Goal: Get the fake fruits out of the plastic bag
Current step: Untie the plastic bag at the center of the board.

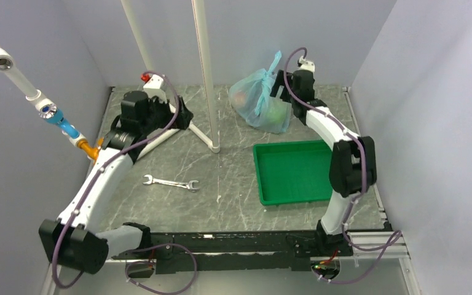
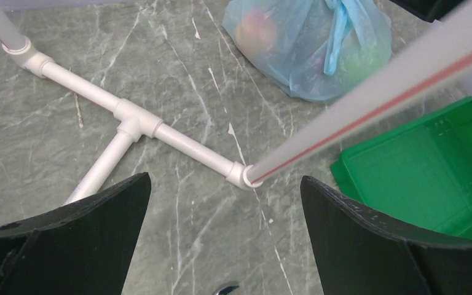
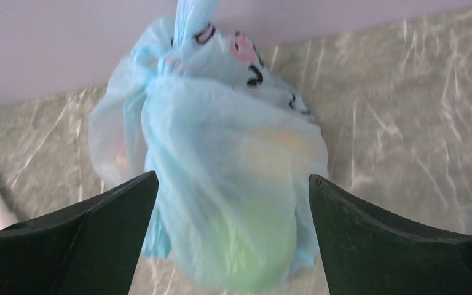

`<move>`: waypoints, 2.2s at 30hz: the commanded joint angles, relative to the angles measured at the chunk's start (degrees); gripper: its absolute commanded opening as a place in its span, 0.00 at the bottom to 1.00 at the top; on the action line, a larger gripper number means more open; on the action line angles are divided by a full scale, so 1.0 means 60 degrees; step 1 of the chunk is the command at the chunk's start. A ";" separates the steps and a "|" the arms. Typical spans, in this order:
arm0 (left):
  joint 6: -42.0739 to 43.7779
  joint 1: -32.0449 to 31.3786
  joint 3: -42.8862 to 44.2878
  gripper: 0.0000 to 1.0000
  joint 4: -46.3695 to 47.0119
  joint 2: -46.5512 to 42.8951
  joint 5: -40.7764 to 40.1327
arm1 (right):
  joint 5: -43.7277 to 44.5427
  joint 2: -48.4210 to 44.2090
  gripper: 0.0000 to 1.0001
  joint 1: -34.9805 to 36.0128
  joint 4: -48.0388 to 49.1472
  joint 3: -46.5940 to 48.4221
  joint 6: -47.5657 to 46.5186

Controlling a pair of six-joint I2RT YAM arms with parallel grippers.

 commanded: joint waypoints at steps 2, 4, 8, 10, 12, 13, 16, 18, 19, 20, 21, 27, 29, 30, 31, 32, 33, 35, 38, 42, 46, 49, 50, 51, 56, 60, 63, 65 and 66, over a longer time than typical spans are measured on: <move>-0.0733 0.0076 0.1262 0.99 0.0286 0.1148 -0.0370 | -0.0585 0.1475 0.95 -0.0067 0.0052 0.2219 -0.0972; -0.0950 0.0316 0.1454 0.99 0.0548 0.1510 -0.0006 | -0.0904 0.1872 0.95 -0.0046 0.0116 0.2708 -0.1407; -0.1252 0.0672 0.1965 0.99 0.0712 0.2448 0.0891 | -0.1357 0.3057 0.99 -0.0020 -0.0560 0.4218 -0.2021; -0.1141 0.0723 0.2095 0.99 0.0627 0.2902 0.1136 | -0.1425 0.3554 1.00 -0.0034 -0.0743 0.4792 -0.2134; -0.0934 0.0732 0.1936 0.99 0.0692 0.3096 0.1379 | -0.1473 0.3941 1.00 -0.0025 -0.0684 0.5123 -0.2184; -0.0789 0.0733 0.1832 0.99 0.0742 0.3140 0.1474 | -0.1595 0.4122 0.99 -0.0027 -0.0671 0.5314 -0.2279; -0.0613 0.0733 0.1585 0.99 0.0670 0.3175 0.1468 | -0.2213 0.4520 0.91 0.0052 -0.0680 0.5727 -0.2405; -0.0488 0.0733 0.1590 0.99 0.0469 0.3113 0.1351 | -0.2644 0.4580 0.85 0.0155 -0.0599 0.5712 -0.2407; -0.0464 0.0733 0.1512 0.99 0.0483 0.2993 0.1291 | -0.2864 0.4596 0.82 0.0204 -0.0628 0.5724 -0.2428; -0.0492 0.0725 0.1389 0.99 0.0514 0.2833 0.1269 | -0.2992 0.4582 0.79 0.0273 -0.0719 0.5737 -0.2463; -0.0547 0.0732 0.1284 0.99 0.0566 0.2697 0.1264 | -0.3015 0.4541 0.77 0.0365 -0.0809 0.5698 -0.2521; -0.0403 0.0550 0.0856 0.99 0.0633 0.2085 0.0863 | -0.3149 0.3949 0.54 0.0834 -0.0707 0.4771 -0.2813; -0.0313 0.0481 0.0923 0.99 0.0504 0.2014 0.0751 | -0.3222 0.3872 0.40 0.0925 -0.0725 0.4668 -0.2857; -0.0266 0.0439 0.0925 0.99 0.0460 0.1977 0.0687 | -0.3268 0.3861 0.34 0.0960 -0.0818 0.4676 -0.2843; -0.0194 0.0381 0.0920 0.99 0.0458 0.1910 0.0617 | -0.3414 0.3865 0.28 0.0968 -0.0858 0.4692 -0.2825; -0.0114 0.0324 0.0883 0.99 0.0445 0.1854 0.0480 | -0.3537 0.3877 0.25 0.0965 -0.0937 0.4762 -0.2837; -0.0036 0.0264 0.0854 0.99 0.0429 0.1814 0.0322 | -0.3574 0.3896 0.24 0.0972 -0.1022 0.4870 -0.2833; 0.0011 0.0221 0.0917 0.99 0.0352 0.1822 0.0236 | -0.3566 0.3922 0.21 0.0972 -0.1138 0.5039 -0.2803; -0.0037 0.0184 0.1008 0.99 0.0241 0.1828 0.0287 | -0.3863 0.3809 0.17 0.0965 -0.1184 0.5055 -0.2692; -0.0181 0.0215 0.0881 0.99 0.0540 0.1936 0.0481 | -0.6156 0.4010 0.17 0.0965 -0.1052 0.5239 -0.3278; -0.0481 0.0527 0.0959 0.99 0.0697 0.2481 0.1218 | -0.8864 0.4709 0.17 0.1070 -0.1440 0.6066 -0.3458; -0.0492 0.0778 0.1256 0.98 0.0797 0.3054 0.1670 | -0.9476 0.4790 0.16 0.1161 -0.1187 0.5998 -0.3704; -0.0362 0.0782 0.1507 0.97 0.0625 0.3332 0.1659 | -0.9653 0.4778 0.16 0.1187 -0.1053 0.5918 -0.3663; -0.0333 0.0777 0.1752 0.96 0.0514 0.3621 0.1573 | -0.9867 0.4763 0.16 0.1179 -0.0869 0.5860 -0.3577; -0.0376 0.0762 0.4199 0.91 -0.0752 0.5780 0.2302 | -1.0327 0.4880 0.18 0.1201 -0.0511 0.5921 -0.3093; 0.0149 0.0396 0.5684 0.99 -0.1004 0.6879 0.2296 | -0.9913 0.5148 0.36 0.1231 -0.0723 0.6259 -0.2452; 0.0655 0.0112 0.6596 1.00 -0.1308 0.7543 0.2176 | -0.8787 0.5469 0.58 0.1342 -0.2581 0.7508 -0.2541; 0.0803 0.0103 0.6648 0.99 -0.1078 0.7749 0.2416 | -0.7248 0.5024 0.75 0.1457 -0.3061 0.7251 -0.2673; 0.0905 0.0103 0.6661 1.00 -0.0909 0.7808 0.2486 | -0.6340 0.4673 0.82 0.1502 -0.2994 0.6838 -0.2698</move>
